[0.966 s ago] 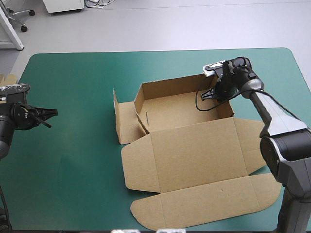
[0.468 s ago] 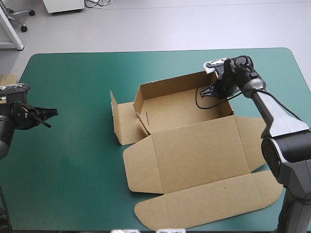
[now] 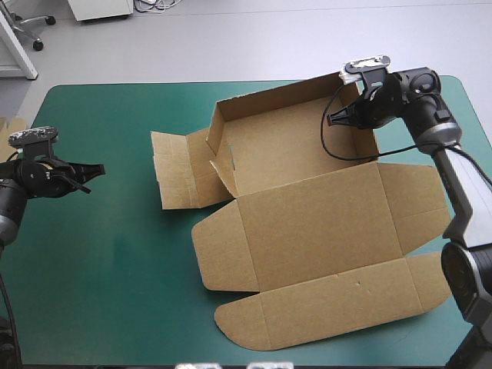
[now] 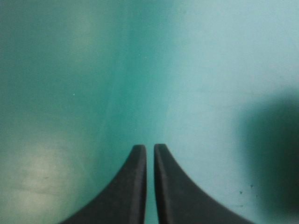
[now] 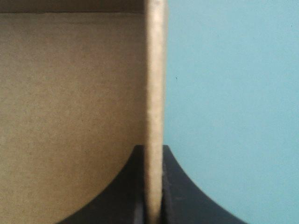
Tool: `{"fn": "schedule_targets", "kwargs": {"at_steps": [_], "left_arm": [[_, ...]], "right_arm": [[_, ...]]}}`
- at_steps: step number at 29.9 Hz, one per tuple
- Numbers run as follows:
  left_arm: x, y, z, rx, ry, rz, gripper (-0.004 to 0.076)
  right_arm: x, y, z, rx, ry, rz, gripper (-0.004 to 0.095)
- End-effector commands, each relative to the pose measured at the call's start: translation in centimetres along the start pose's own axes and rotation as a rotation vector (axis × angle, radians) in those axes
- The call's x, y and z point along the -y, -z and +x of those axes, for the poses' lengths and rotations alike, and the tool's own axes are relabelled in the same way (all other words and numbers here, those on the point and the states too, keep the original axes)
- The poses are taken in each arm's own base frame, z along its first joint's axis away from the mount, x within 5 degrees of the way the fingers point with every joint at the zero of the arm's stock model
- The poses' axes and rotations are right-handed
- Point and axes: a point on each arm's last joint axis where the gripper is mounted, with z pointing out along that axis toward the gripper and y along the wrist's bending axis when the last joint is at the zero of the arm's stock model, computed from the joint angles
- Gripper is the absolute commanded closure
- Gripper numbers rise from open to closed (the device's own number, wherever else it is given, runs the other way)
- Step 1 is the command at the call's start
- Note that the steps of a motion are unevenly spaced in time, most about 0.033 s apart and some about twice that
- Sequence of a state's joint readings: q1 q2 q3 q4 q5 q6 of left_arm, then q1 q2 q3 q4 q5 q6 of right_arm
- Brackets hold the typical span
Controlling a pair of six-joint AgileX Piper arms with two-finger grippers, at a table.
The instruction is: Fold the box
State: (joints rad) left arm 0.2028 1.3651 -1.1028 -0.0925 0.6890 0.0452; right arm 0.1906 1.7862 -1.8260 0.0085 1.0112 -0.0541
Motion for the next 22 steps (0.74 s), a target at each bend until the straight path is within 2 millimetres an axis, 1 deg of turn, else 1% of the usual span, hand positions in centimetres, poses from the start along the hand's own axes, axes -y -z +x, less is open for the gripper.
{"fn": "schedule_targets", "kwargs": {"at_steps": [1,6,10,15,22], "left_arm": [[0.3,1.3,-1.7,0.156,0.029,0.027,0.0687],[0.7,1.4,-2.5,0.236,0.105,0.083,0.0687],[1.7,1.3,-3.0,0.271,0.161,0.206,0.0687],[3.6,0.3,-3.4,0.267,0.214,0.446,0.0687],[6.0,-0.3,-3.6,0.229,0.269,0.81,0.0687]], "right_arm": [[0.5,6.5,-1.5,0.207,-0.026,-0.04,0.0942],[2.0,9.7,-1.4,0.298,-0.098,-0.131,0.0942],[2.9,11.2,-1.1,0.322,-0.142,-0.235,0.0942],[2.5,11.7,-0.9,0.309,-0.138,-0.345,0.0942],[2.4,11.6,-0.9,0.31,-0.14,-0.358,0.0942]]}}
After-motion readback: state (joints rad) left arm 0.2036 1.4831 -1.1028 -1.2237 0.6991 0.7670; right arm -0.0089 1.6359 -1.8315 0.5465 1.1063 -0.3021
